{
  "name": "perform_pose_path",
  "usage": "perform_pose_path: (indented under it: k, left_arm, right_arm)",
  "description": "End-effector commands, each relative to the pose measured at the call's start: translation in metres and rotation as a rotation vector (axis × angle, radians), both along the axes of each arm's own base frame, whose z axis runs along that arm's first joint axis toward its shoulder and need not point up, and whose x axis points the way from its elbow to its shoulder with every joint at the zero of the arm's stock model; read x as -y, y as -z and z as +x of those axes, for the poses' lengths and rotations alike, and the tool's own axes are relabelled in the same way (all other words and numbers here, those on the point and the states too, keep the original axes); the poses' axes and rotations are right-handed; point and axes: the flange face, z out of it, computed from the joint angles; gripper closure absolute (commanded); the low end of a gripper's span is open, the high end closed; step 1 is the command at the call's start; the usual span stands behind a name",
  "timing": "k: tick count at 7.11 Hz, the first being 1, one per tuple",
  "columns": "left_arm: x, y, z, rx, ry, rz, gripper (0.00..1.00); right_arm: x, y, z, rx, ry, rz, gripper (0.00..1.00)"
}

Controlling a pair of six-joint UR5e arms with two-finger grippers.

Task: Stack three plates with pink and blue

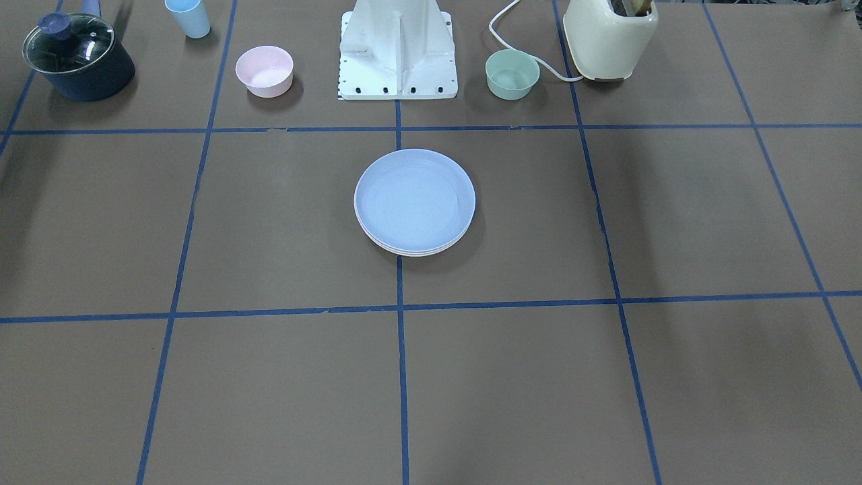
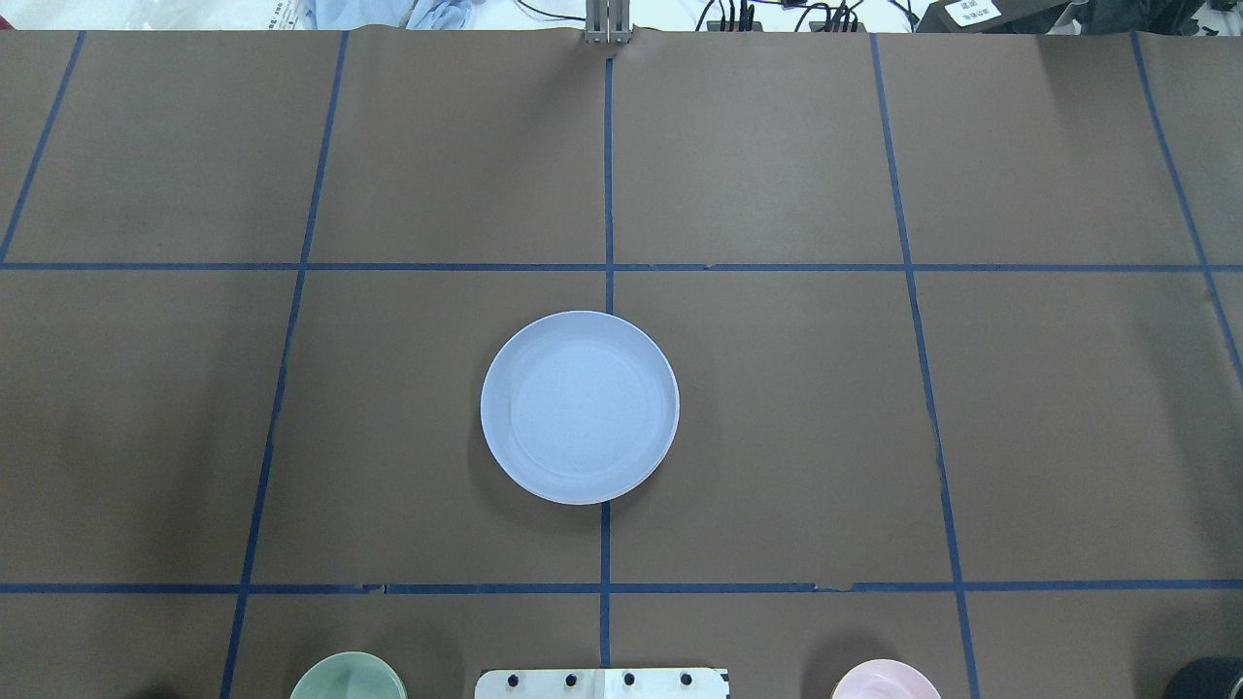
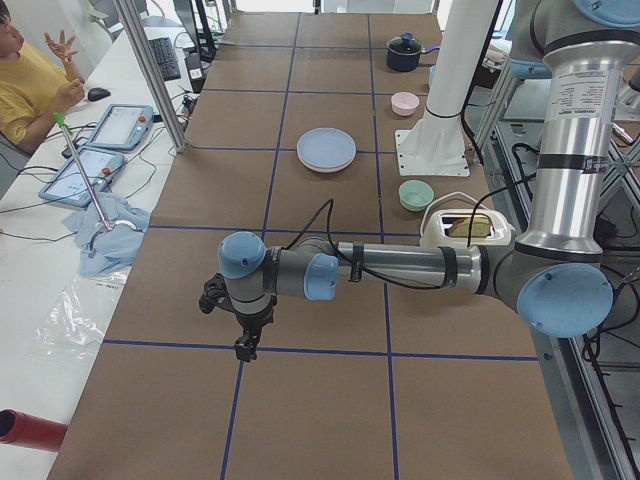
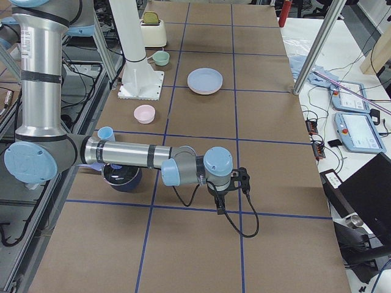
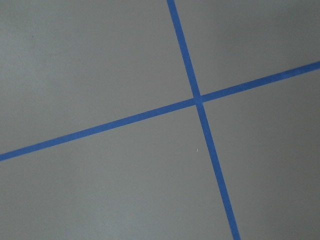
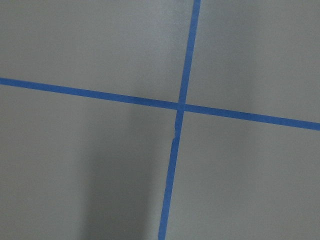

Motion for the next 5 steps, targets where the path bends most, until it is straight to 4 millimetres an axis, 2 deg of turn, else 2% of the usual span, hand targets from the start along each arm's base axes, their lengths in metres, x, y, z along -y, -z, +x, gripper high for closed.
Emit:
perform_pose_path:
  k: [1, 3, 4, 5]
  left_arm:
    - [0.003, 0.005, -0.004, -0.013, 0.111, -0.074, 0.0]
    - [0.005, 0.008, -0.004, -0.014, 0.118, -0.077, 0.0]
    - [0.002, 0.004, -0.005, -0.014, 0.12, -0.083, 0.0]
    - [0.003, 0.005, -0.005, -0.014, 0.119, -0.079, 0.0]
  right_arm:
    - [0.001, 0.001, 0.001, -0.014, -0.003, 0.003, 0.0]
    - [0.009, 0.013, 0.004, -0.052, -0.011, 0.004, 0.0]
    - [0.022, 0.026, 0.006, -0.089, -0.013, -0.027, 0.0]
    - [0.026, 0.029, 0.003, -0.171, -0.002, -0.062, 0.0]
